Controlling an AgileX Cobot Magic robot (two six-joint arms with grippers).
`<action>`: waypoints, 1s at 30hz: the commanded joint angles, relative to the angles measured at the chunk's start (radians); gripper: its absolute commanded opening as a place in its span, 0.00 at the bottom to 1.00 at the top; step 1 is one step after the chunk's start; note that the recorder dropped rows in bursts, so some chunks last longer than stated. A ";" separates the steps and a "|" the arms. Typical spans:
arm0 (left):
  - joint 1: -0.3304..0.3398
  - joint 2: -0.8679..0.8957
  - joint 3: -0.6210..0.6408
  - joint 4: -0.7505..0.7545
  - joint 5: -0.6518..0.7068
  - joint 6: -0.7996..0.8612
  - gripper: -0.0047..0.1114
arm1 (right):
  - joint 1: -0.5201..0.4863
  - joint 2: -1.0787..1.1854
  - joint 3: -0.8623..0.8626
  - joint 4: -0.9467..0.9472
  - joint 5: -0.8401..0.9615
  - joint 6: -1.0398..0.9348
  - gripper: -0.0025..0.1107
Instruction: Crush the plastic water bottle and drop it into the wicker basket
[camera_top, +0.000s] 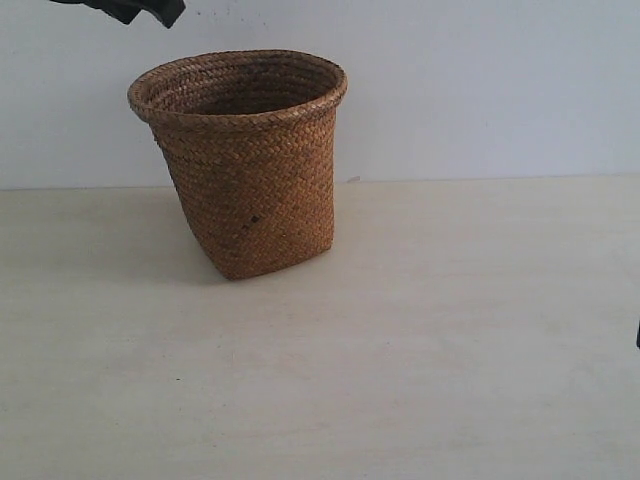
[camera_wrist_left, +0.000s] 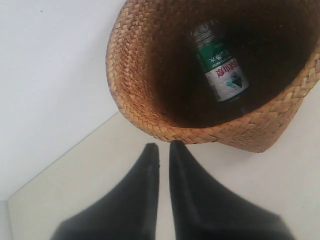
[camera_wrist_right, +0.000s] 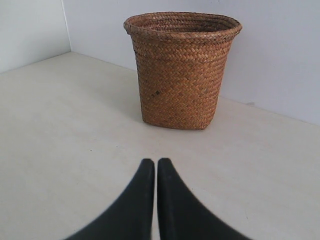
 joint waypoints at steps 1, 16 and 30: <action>-0.002 -0.004 -0.003 0.004 -0.011 -0.035 0.07 | -0.002 -0.004 0.004 0.001 -0.010 0.001 0.02; 0.000 -0.551 0.380 -0.132 -0.576 -0.192 0.07 | -0.002 -0.004 0.004 0.001 -0.010 0.001 0.02; 0.287 -1.338 1.270 -0.234 -0.880 -0.282 0.07 | -0.002 -0.004 0.004 0.001 -0.010 0.001 0.02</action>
